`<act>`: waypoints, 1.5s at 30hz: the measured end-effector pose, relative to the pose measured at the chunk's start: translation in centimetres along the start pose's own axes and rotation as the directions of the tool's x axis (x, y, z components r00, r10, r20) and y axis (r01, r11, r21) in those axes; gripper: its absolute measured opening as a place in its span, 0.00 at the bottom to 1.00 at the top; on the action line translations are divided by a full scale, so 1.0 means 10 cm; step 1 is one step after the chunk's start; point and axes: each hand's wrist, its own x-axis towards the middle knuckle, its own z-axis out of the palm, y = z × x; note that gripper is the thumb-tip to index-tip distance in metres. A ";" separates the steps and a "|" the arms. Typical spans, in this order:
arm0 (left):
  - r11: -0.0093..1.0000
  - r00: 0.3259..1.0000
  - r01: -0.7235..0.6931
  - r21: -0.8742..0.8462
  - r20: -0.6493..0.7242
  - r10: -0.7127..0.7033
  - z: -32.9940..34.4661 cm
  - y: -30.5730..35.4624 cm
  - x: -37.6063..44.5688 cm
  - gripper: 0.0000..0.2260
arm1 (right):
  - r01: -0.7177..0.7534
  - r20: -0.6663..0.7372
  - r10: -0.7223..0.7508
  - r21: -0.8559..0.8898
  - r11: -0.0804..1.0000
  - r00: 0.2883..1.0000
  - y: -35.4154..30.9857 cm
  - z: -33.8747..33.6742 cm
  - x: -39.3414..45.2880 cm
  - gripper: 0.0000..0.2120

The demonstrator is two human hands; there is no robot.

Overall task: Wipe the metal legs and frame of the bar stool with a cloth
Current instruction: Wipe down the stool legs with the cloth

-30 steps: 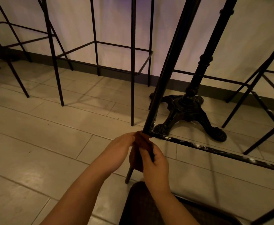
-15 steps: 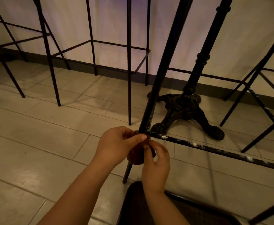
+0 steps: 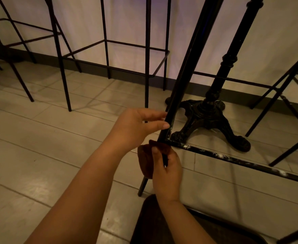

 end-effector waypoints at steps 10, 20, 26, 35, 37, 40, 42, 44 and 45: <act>0.992 0.999 -0.019 -0.125 0.048 0.025 0.07 -0.04 0.05 0.13 | -0.376 0.150 0.351 0.203 0.904 0.924 -0.01 -0.08 0.18 0.16; 0.992 0.996 -0.031 -0.120 0.080 0.041 0.04 -0.05 0.06 0.07 | -0.188 -0.025 0.204 0.296 0.937 0.979 0.00 0.11 -0.06 0.13; 0.992 0.996 -0.030 -0.121 0.076 0.039 0.05 -0.08 0.07 0.09 | -0.040 -0.041 0.044 0.107 0.993 0.998 0.08 0.07 -0.05 0.15; 0.994 0.994 -0.045 -0.096 0.099 0.054 0.05 -0.05 0.05 0.14 | -0.059 0.154 0.086 -0.171 0.983 0.984 0.14 -0.10 -0.06 0.17; 0.996 0.993 -0.044 -0.078 0.103 0.052 0.05 -0.04 0.03 0.14 | -0.047 0.163 0.081 -0.204 0.978 0.983 0.06 -0.13 -0.02 0.14; 0.998 0.993 -0.043 -0.036 0.111 0.046 0.04 -0.02 0.03 0.11 | 0.034 0.065 -0.023 -0.180 0.983 0.998 -0.05 -0.11 0.03 0.09; 0.999 0.993 -0.036 -0.040 0.108 0.040 0.03 -0.02 0.04 0.11 | 0.049 0.012 -0.047 -0.164 0.985 0.999 -0.06 -0.06 0.05 0.07; 0.998 0.994 -0.042 -0.041 0.103 0.047 0.02 -0.03 0.04 0.11 | 0.051 -0.024 -0.057 -0.190 0.980 0.998 -0.06 0.01 0.03 0.07; 0.998 0.993 -0.054 -0.040 0.100 0.058 0.02 -0.05 0.04 0.10 | 0.048 -0.042 -0.058 -0.204 0.978 0.997 -0.06 0.05 0.03 0.07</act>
